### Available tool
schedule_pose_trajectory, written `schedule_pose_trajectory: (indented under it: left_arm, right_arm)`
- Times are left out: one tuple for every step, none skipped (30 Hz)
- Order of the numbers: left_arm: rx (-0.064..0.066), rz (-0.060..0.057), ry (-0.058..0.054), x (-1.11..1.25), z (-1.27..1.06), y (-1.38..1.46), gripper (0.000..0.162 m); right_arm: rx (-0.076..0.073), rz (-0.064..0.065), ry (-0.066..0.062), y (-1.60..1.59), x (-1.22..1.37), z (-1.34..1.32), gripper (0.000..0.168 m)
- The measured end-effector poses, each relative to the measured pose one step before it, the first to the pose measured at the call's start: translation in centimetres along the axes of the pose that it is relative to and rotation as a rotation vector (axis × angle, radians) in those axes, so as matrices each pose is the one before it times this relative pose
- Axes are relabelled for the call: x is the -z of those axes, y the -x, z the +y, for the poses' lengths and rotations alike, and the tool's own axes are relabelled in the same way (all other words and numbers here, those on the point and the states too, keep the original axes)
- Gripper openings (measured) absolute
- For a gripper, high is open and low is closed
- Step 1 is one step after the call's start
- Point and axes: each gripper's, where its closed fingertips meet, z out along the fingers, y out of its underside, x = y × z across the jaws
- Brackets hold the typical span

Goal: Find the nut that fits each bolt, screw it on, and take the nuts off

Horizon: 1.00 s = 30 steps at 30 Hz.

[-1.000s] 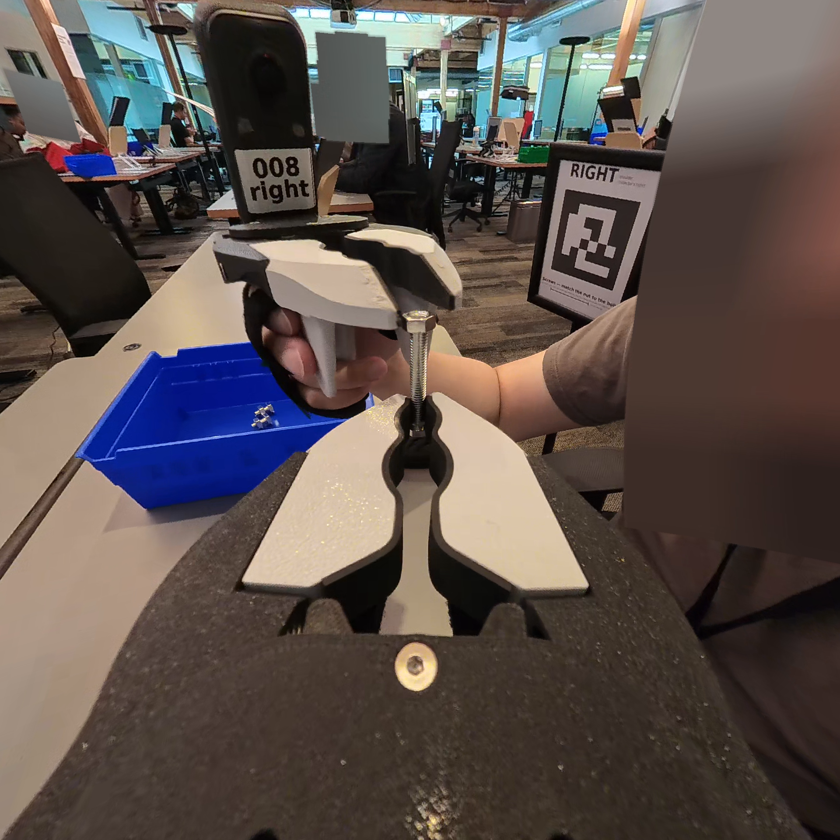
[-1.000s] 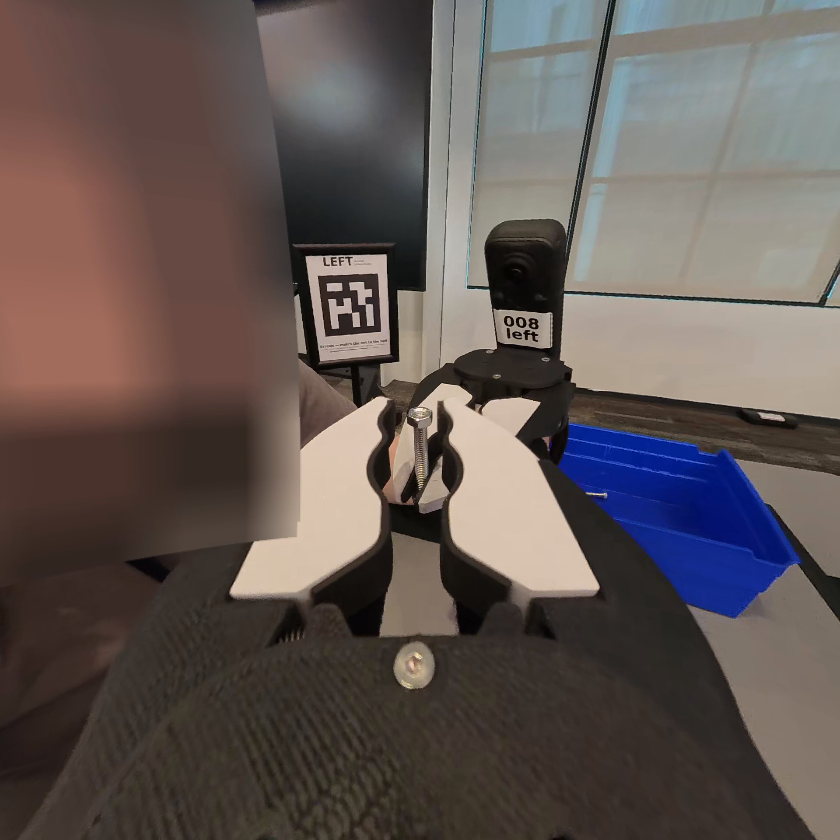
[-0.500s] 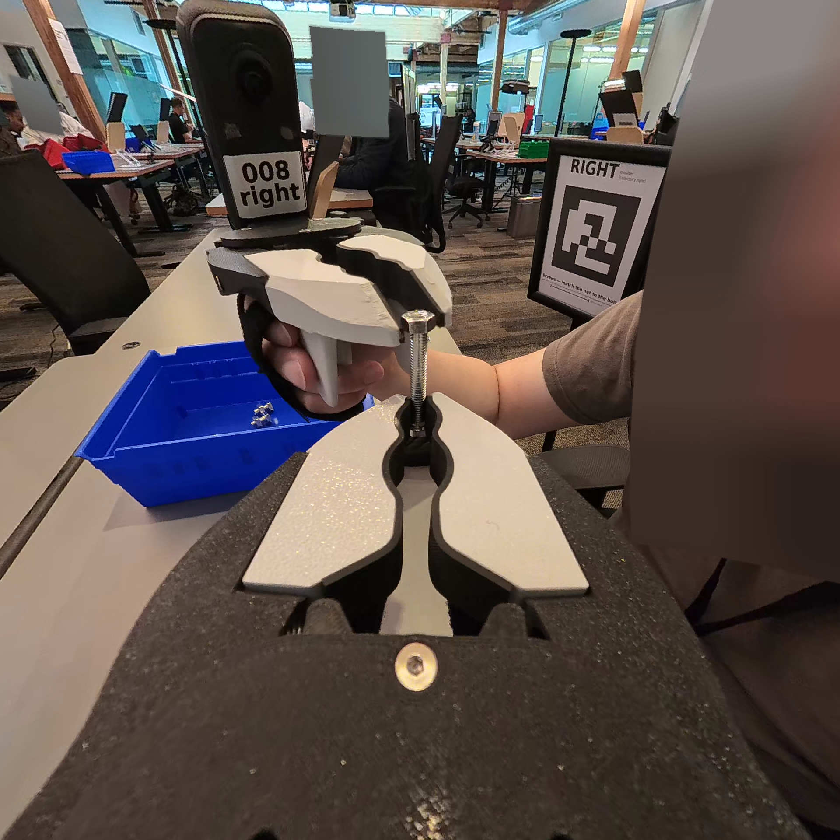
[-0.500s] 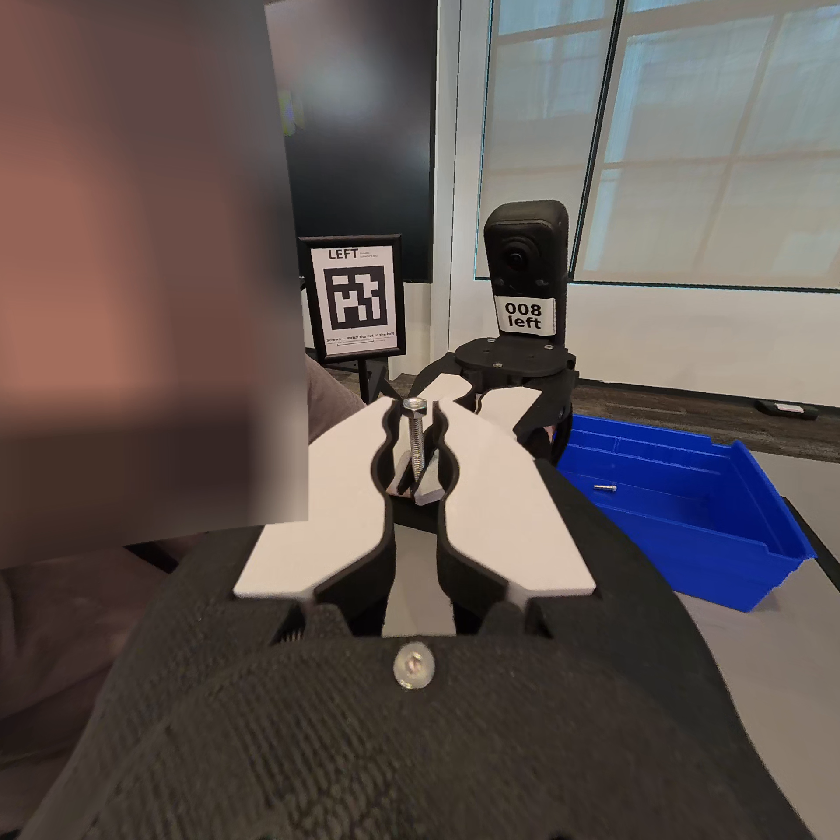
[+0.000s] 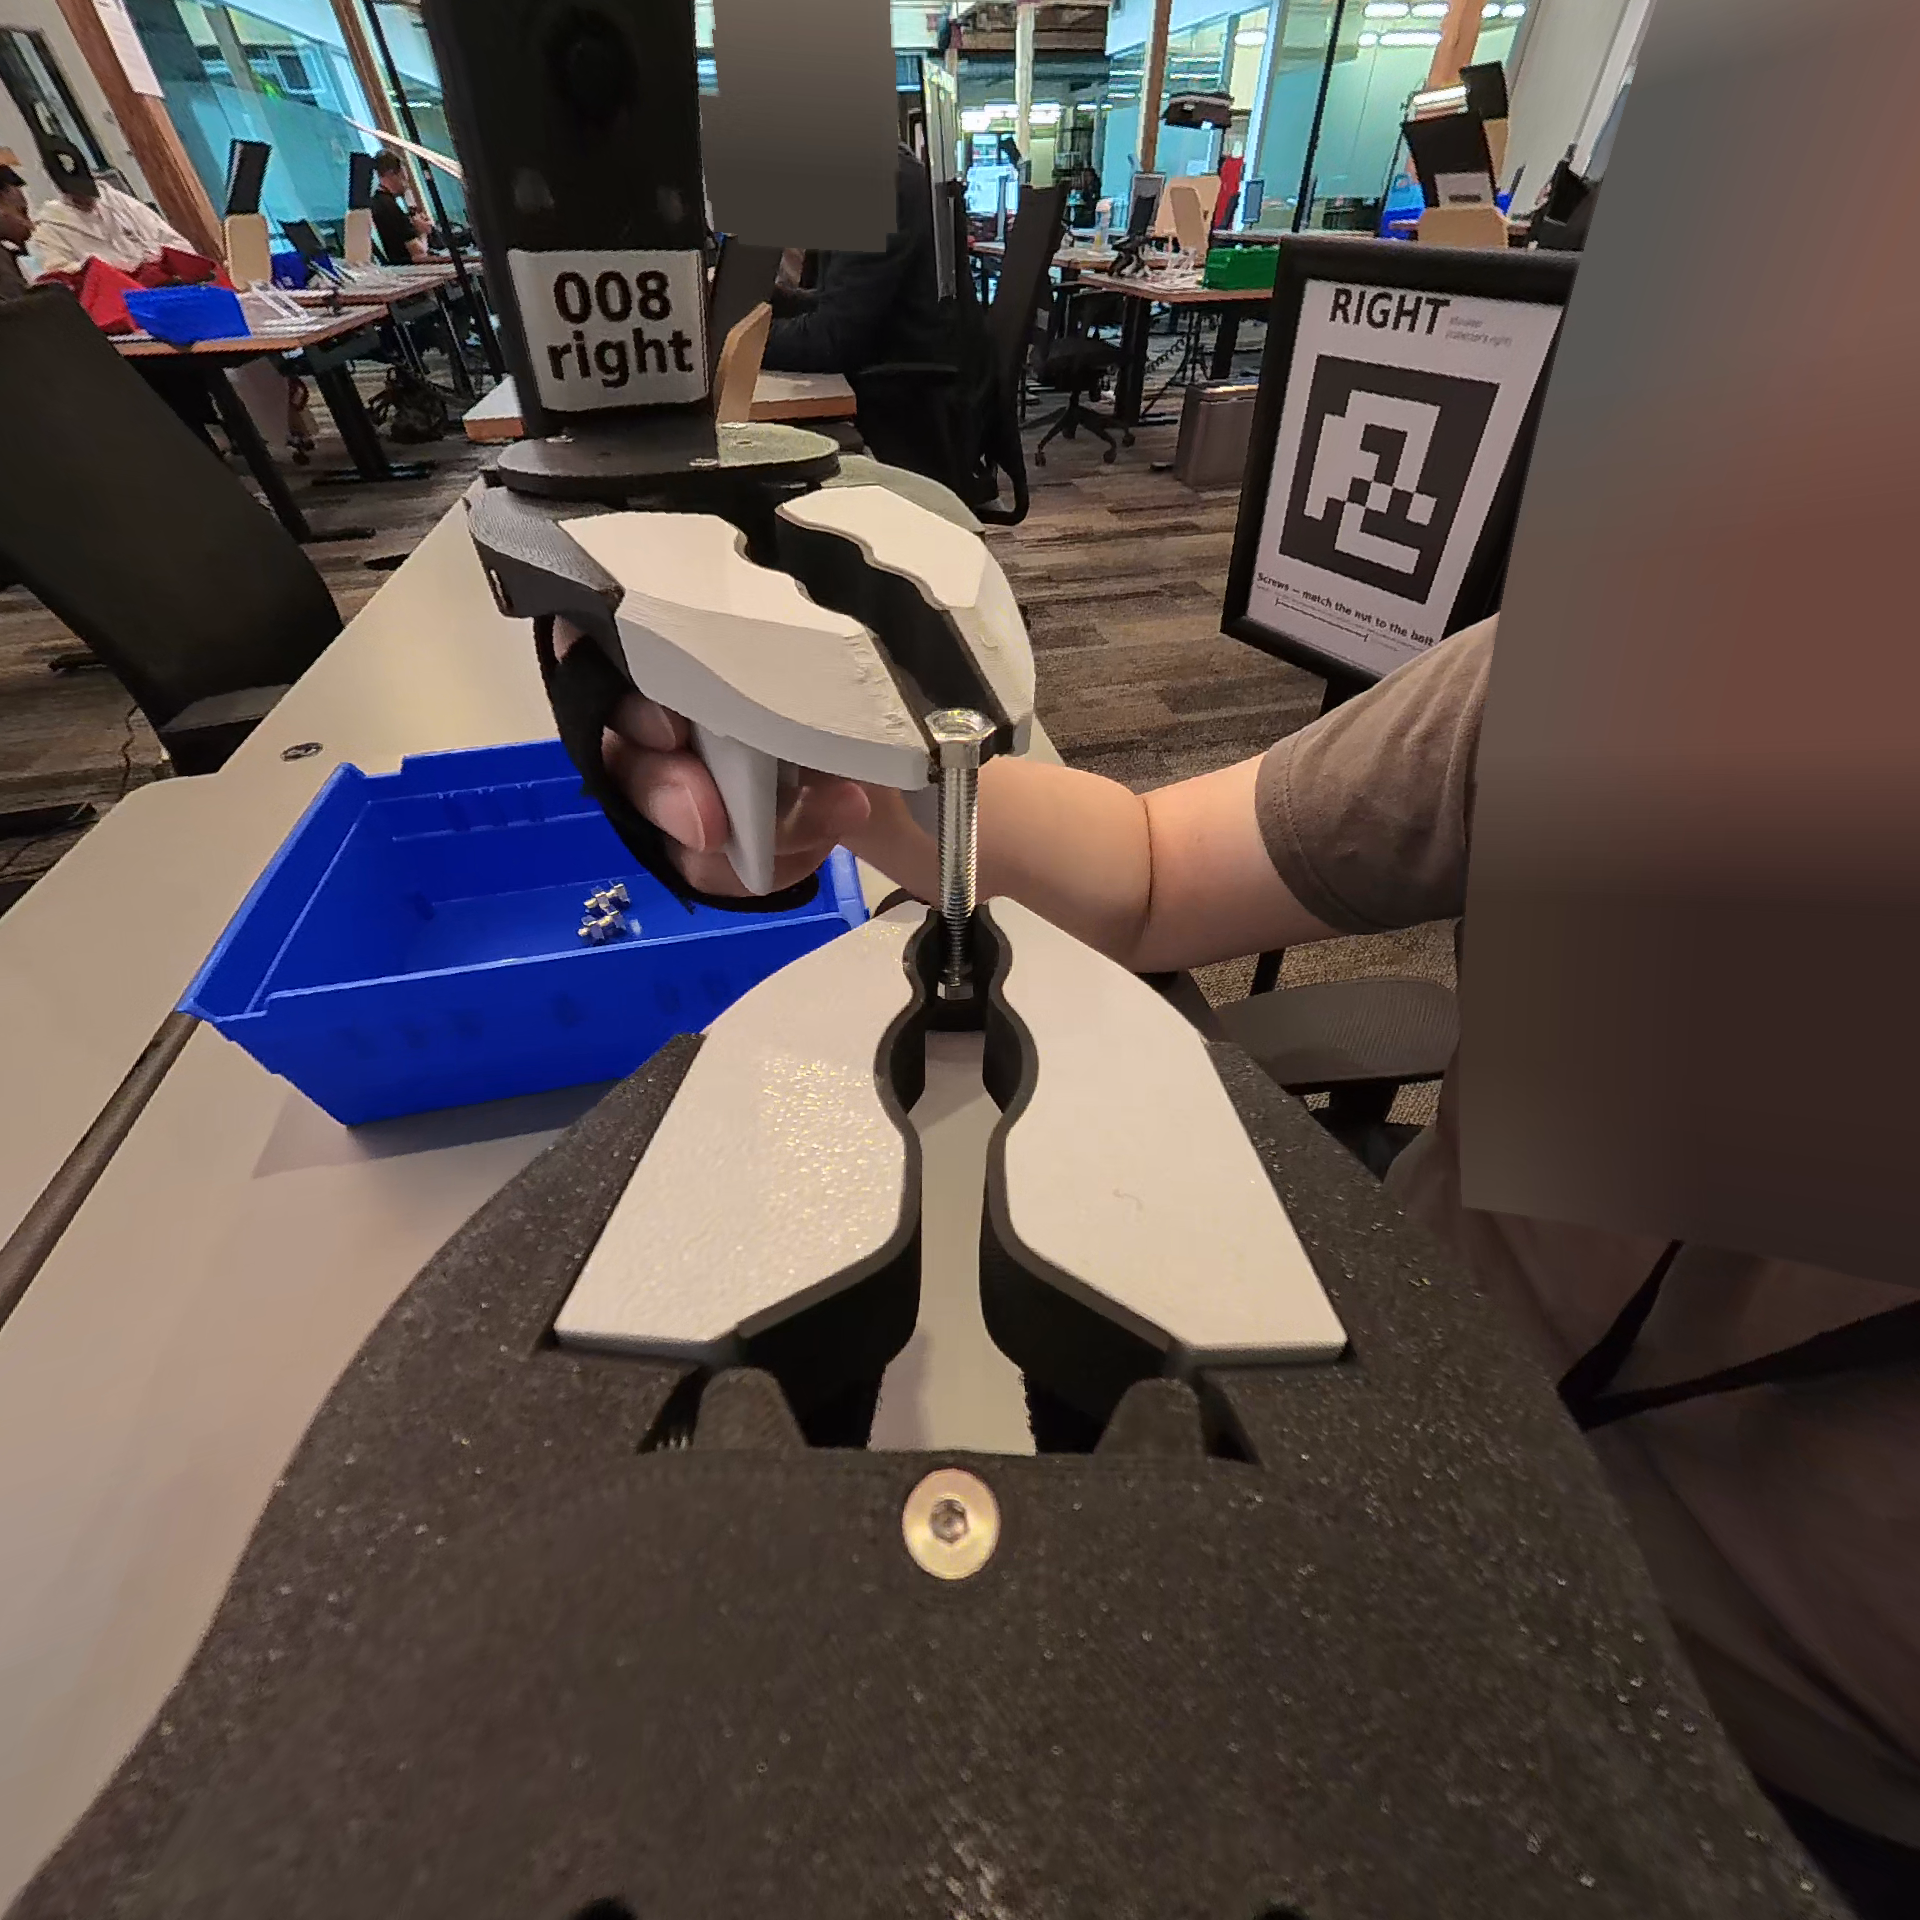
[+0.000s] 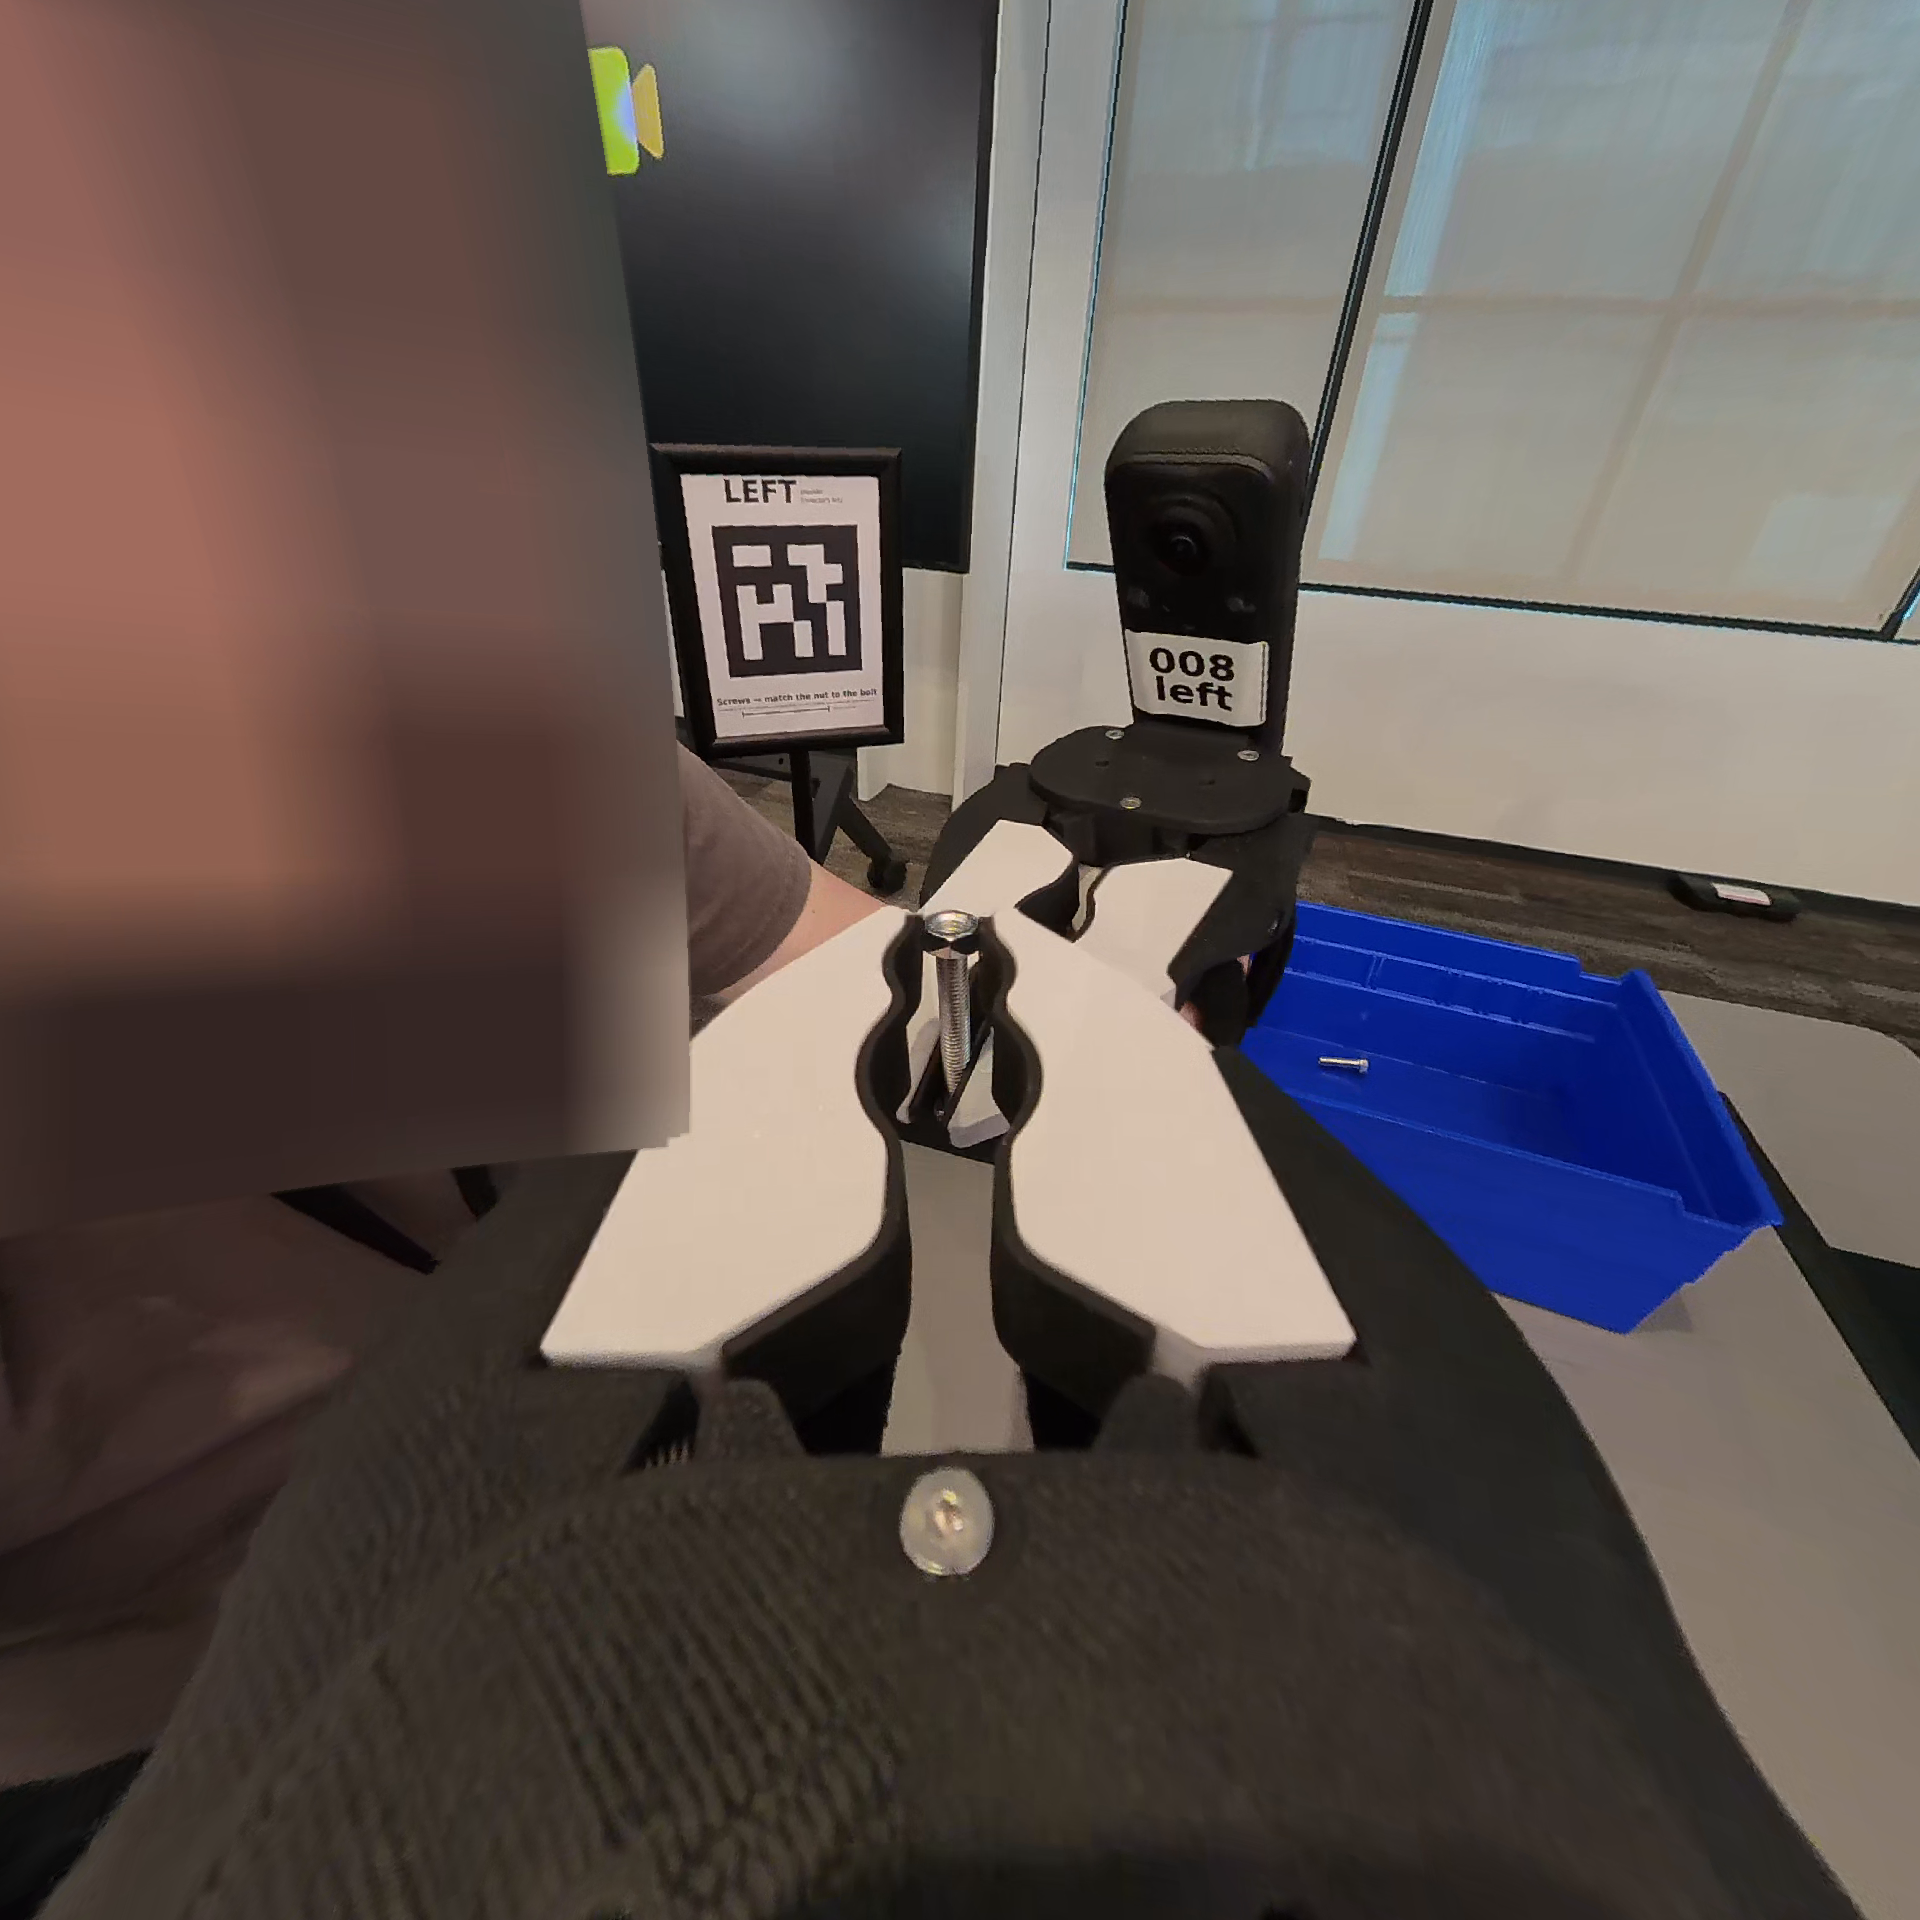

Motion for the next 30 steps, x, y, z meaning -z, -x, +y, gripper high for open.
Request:
schedule_pose_trajectory:
  left_arm:
    - [-0.0005,-0.0079,0.0007,0.030,0.014,0.133,0.005]
    - [0.0021,-0.0062,0.0008,0.046,0.009,0.120,0.005]
    - [0.0019,-0.0117,-0.0020,0.061,-0.041,0.199,0.005]
    - [0.0025,-0.0194,-0.0036,0.093,-0.055,0.320,0.005]
    - [0.0057,-0.0225,-0.0021,0.112,-0.053,0.379,0.005]
    - [0.0059,-0.0219,-0.0015,0.131,-0.032,0.380,0.005]
    - [0.0050,-0.0222,-0.0028,0.128,-0.038,0.402,0.005]
    - [0.0063,-0.0310,-0.0012,0.127,0.001,0.531,0.005]
    - [0.0031,-0.0395,0.0029,0.124,0.046,0.628,0.005]
    - [0.0016,-0.0291,0.0015,0.114,0.028,0.498,0.005]
    - [0.0076,-0.0278,0.0019,0.100,0.034,0.491,0.005]
    - [0.0024,-0.0403,0.0043,0.080,0.075,0.618,0.005]
    - [-0.0052,-0.0386,0.0037,0.066,0.084,0.591,0.005]
    - [0.0001,-0.0294,0.0049,0.047,0.110,0.493,0.005]
    - [0.0095,-0.0321,0.0066,0.055,0.138,0.571,0.005]
    - [0.0124,-0.0282,-0.0013,0.058,0.058,0.547,0.005]
    - [0.0140,-0.0103,-0.0042,0.020,0.035,0.316,0.005]
    - [0.0132,-0.0115,-0.0005,-0.002,0.050,0.294,0.005]
    - [0.0038,-0.0294,0.0037,0.002,0.115,0.494,0.005]
    - [-0.0075,-0.0245,0.0053,-0.012,0.118,0.347,0.005]
    - [-0.0069,-0.0216,0.0088,-0.034,0.134,0.266,0.005]
    - [-0.0088,-0.0248,0.0084,-0.013,0.120,0.294,0.005]
    - [-0.0096,-0.0183,0.0057,-0.013,0.086,0.189,0.005]
    - [-0.0019,-0.0067,0.0054,-0.014,0.067,0.068,0.005]
    - [0.0045,0.0012,0.0027,0.000,0.046,0.020,0.005]
    - [0.0053,0.0055,-0.0030,0.007,-0.028,-0.022,0.005]
    - [0.0040,0.0063,-0.0035,0.017,-0.044,-0.050,0.005]
    - [0.0025,0.0054,-0.0013,-0.002,-0.014,-0.053,0.005]
    - [0.0012,0.0073,-0.0023,0.010,-0.045,-0.105,0.005]
    - [0.0023,0.0090,-0.0019,0.019,-0.038,-0.121,0.005]
  right_arm:
    - [0.0031,0.0079,0.0007,-0.111,0.011,0.018,0.011]
    - [0.0017,0.0081,-0.0010,-0.138,0.023,-0.003,0.011]
    - [0.0011,0.0118,-0.0036,-0.197,0.021,-0.026,0.011]
    - [0.0005,0.0174,-0.0060,-0.298,0.037,-0.067,0.011]
    - [-0.0001,0.0217,-0.0072,-0.366,0.045,-0.062,0.011]
    - [0.0006,0.0233,-0.0073,-0.404,0.037,-0.044,0.011]
    - [0.0018,0.0255,-0.0069,-0.418,0.022,-0.039,0.011]
    - [0.0009,0.0334,-0.0046,-0.524,0.010,-0.018,0.011]
    - [0.0002,0.0391,-0.0009,-0.599,0.007,0.033,0.011]
    - [0.0017,0.0353,0.0002,-0.513,-0.001,0.026,0.011]
    - [0.0001,0.0351,0.0008,-0.491,-0.020,0.035,0.011]
    - [-0.0035,0.0418,0.0032,-0.585,-0.038,0.070,0.011]
    - [-0.0015,0.0430,0.0040,-0.554,-0.068,0.080,0.011]
    - [0.0047,0.0434,0.0053,-0.490,-0.110,0.105,0.011]
    - [0.0050,0.0508,0.0074,-0.540,-0.125,0.122,0.011]
    - [0.0000,0.0520,0.0042,-0.521,-0.130,0.090,0.011]
    - [-0.0041,0.0420,-0.0008,-0.375,-0.146,0.045,0.011]
    - [-0.0118,0.0384,-0.0019,-0.337,-0.150,0.075,0.011]
    - [-0.0206,0.0402,-0.0015,-0.419,-0.127,0.112,0.011]
    - [-0.0185,0.0312,-0.0035,-0.311,-0.122,0.113,0.011]
    - [-0.0121,0.0226,-0.0047,-0.216,-0.123,0.127,0.011]
    - [-0.0103,0.0185,-0.0048,-0.193,-0.100,0.102,0.011]
    - [-0.0104,0.0104,-0.0044,-0.126,-0.072,0.072,0.011]
    - [-0.0102,0.0026,-0.0020,-0.071,-0.043,0.059,0.011]
    - [-0.0100,-0.0011,-0.0008,-0.050,-0.015,0.029,0.011]
    - [-0.0082,-0.0043,-0.0020,-0.001,0.013,-0.009,0.011]
    - [-0.0051,-0.0049,-0.0025,0.015,0.017,-0.044,0.011]
    - [-0.0010,-0.0045,-0.0019,0.043,0.022,-0.030,0.011]
    - [0.0039,-0.0086,-0.0028,0.111,-0.003,-0.055,0.011]
    - [0.0064,-0.0096,-0.0033,0.147,0.003,-0.079,0.013]
